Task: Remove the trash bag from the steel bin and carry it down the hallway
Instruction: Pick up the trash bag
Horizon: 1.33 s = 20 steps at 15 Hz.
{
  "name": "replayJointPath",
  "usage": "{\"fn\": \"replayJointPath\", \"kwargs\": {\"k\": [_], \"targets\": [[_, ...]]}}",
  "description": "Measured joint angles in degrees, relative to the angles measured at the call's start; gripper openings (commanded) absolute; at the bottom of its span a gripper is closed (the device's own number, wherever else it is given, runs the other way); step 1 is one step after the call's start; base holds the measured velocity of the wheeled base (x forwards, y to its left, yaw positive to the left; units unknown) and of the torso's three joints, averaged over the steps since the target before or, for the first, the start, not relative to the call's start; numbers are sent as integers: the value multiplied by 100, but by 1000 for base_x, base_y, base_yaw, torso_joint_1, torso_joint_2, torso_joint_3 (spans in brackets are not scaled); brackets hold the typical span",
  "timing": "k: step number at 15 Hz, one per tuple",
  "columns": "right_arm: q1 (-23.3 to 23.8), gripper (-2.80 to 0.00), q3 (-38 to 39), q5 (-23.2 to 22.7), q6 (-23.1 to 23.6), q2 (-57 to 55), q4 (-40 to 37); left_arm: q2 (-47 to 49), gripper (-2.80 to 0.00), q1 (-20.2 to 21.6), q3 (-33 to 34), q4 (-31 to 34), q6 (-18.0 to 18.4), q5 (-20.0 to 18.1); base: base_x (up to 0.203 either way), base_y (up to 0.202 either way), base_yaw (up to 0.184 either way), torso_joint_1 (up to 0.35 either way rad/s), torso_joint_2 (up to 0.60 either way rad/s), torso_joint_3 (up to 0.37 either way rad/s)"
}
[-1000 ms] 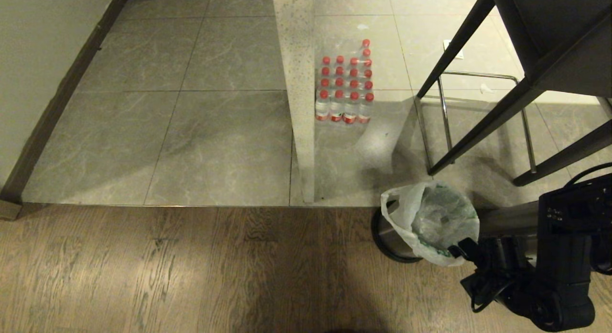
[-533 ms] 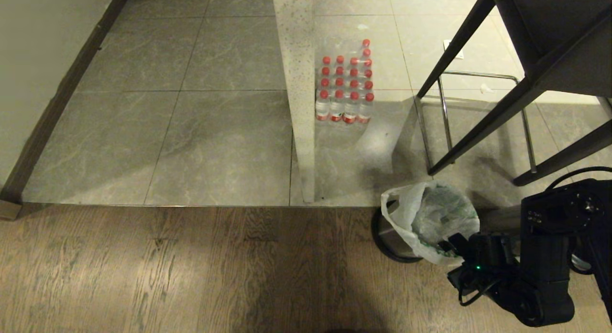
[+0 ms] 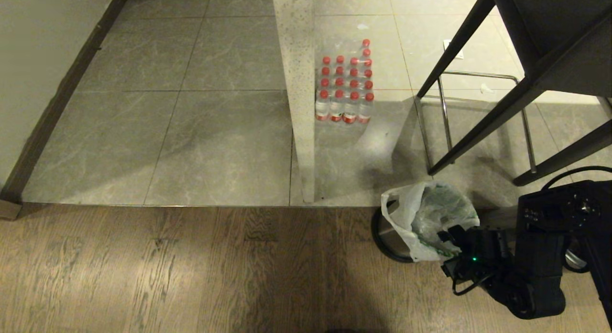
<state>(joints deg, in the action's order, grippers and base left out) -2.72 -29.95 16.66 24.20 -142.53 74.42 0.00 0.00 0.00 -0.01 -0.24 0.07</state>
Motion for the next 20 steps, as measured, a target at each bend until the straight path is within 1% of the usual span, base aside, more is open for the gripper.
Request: {"fn": "replayJointPath", "kwargs": {"k": [5,6,7,13,17,20], "targets": [[0,0,-165,1,-24,-71,-8,0,-280,0,0,-1,-2,-2,0,0,0,0,0,0],[2,-276,-238,1,-24,-80,-31,0,-280,0,0,-4,0,-2,0,0,0,0,0,0],[5,-280,-306,-2,-24,-99,-26,0,-280,0,0,0,-5,0,0,0,0,0,0,0],[11,-280,-353,12,-28,-118,-9,0,-280,0,0,0,-6,0,0,0,0,0,0,0],[5,-280,-228,15,-24,-17,0,0,-280,0,0,0,-2,0,0,0,0,0,0,0],[5,-280,67,12,-15,313,-6,0,-280,0,0,1,-6,2,0,0,0,0,0,0]]}}
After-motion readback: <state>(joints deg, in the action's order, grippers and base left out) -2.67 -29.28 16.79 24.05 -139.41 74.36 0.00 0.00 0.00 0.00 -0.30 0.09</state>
